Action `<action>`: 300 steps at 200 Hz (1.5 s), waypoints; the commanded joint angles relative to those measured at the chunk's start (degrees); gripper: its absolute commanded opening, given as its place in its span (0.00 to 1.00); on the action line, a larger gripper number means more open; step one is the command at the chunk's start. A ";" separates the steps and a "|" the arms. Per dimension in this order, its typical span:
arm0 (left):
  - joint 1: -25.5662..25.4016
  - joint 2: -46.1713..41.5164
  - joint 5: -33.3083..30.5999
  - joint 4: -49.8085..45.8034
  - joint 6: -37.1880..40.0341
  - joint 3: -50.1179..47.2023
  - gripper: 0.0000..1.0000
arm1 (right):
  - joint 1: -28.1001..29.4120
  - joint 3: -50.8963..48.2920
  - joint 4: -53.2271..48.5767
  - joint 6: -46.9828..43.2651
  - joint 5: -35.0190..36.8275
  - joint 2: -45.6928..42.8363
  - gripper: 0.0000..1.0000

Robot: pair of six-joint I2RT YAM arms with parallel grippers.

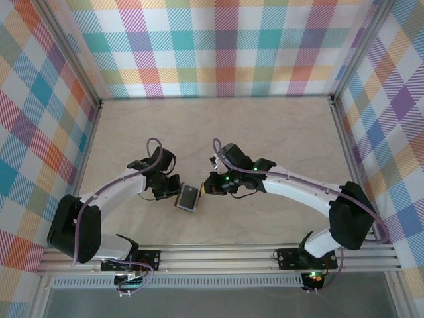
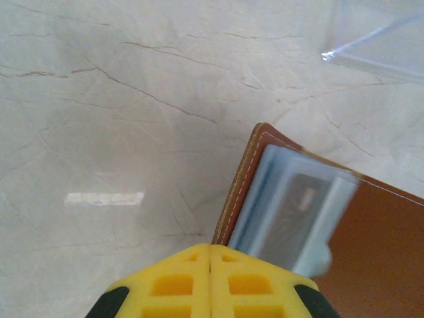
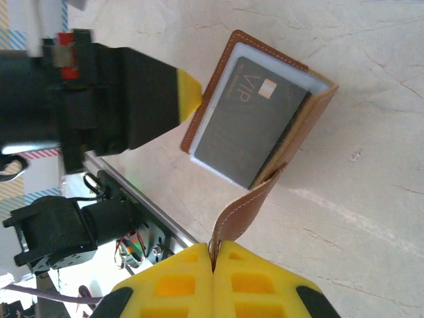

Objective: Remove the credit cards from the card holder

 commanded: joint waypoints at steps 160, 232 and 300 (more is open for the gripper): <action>-10.98 14.60 0.99 -0.33 -3.05 7.68 0.29 | -7.35 -11.18 -5.99 -8.73 7.63 -4.99 0.00; -12.02 15.20 -2.62 0.72 -2.11 3.77 0.19 | -8.37 -15.68 -5.45 -10.71 10.05 -7.15 0.00; -14.66 14.48 -1.48 1.68 -1.12 2.04 0.18 | -8.39 -17.14 -5.20 -12.66 10.16 -7.91 0.00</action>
